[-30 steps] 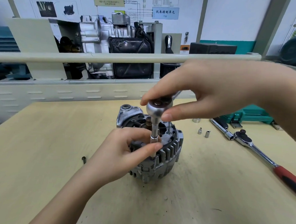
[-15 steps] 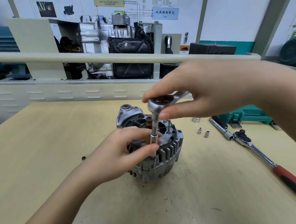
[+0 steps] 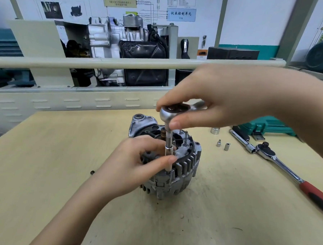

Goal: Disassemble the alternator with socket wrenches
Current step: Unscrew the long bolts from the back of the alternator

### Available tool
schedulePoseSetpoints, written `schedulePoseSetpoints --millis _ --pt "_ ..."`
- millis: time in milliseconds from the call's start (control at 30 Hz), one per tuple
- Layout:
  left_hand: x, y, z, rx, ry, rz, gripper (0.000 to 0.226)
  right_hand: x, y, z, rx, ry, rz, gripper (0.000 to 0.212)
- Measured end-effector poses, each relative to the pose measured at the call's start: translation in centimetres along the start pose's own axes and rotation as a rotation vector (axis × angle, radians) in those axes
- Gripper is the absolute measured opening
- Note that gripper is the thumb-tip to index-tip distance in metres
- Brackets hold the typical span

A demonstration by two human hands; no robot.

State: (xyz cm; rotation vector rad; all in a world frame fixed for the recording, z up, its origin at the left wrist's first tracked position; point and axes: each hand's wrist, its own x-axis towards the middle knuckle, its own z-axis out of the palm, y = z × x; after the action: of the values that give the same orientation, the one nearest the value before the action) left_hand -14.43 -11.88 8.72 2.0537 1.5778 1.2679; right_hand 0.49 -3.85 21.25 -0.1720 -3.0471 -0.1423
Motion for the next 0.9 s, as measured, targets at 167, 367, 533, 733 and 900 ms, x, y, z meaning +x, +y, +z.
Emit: schedulePoseSetpoints --millis 167,367,533,733,900 --pt "-0.17 0.02 0.01 -0.055 0.003 -0.010 0.018 0.04 0.14 -0.02 0.057 0.004 -0.008 0.040" --pt "0.09 0.28 0.65 0.074 0.133 0.009 0.026 0.04 -0.44 -0.11 -0.042 0.019 0.044 0.060" --pt "0.05 0.11 0.32 -0.003 0.062 -0.033 0.027 -0.14 -0.56 -0.01 -0.031 0.011 0.014 0.050" --pt "-0.29 0.11 -0.04 -0.119 -0.050 -0.046 0.009 -0.19 -0.53 -0.27 0.033 0.005 0.003 0.047" --pt "-0.01 0.16 0.40 0.012 0.058 0.004 0.020 -0.25 -0.57 -0.21 -0.003 0.034 0.000 0.055"
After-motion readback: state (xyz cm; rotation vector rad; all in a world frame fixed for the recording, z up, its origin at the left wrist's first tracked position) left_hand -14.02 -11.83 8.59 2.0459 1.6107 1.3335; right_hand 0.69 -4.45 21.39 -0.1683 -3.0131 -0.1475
